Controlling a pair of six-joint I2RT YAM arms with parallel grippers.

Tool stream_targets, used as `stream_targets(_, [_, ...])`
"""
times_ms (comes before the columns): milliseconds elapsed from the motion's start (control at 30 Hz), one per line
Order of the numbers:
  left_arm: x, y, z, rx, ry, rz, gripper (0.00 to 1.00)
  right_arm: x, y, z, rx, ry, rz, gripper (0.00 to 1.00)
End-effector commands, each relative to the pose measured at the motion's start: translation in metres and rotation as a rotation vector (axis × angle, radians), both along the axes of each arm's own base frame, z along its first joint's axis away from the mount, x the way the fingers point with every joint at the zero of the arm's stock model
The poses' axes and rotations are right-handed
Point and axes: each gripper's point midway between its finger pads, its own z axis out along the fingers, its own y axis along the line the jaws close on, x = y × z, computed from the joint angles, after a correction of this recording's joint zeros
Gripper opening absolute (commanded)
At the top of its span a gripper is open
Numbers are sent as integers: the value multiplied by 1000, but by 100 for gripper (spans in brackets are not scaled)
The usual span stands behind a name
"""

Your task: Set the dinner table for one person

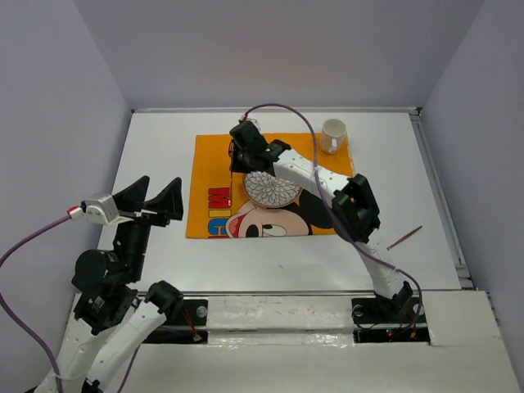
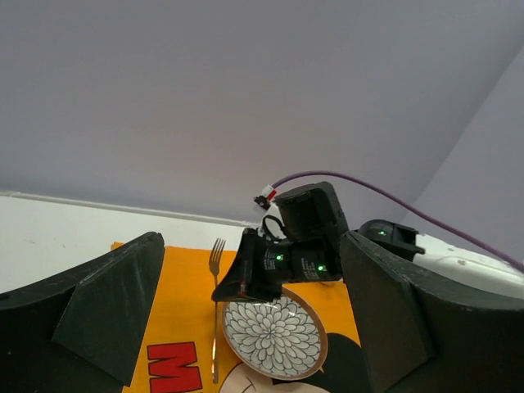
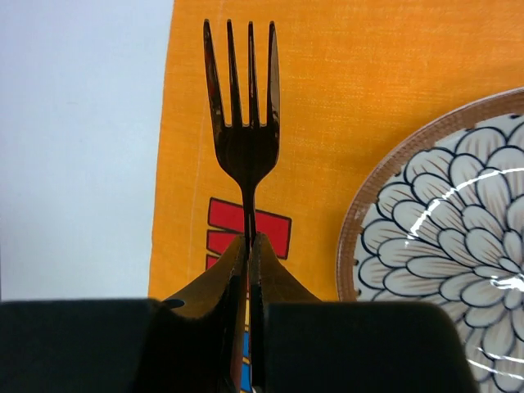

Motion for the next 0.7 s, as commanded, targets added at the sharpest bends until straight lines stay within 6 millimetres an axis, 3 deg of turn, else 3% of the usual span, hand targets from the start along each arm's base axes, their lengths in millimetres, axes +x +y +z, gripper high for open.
stream_targets(0, [5,0,7,13,-15,16,99,10,30,17,109,-14,-12,0])
stream_targets(67, [6,-1,5,16,-10,18,99,16,37,7,112,-8,-15,0])
stream_targets(300, [7,-2,5,16,-8,15,99,3,55,-33,90,53,8,0])
stream_targets(667, [7,-3,6,14,-11,10,99,-5,56,-60,51,94,20,0])
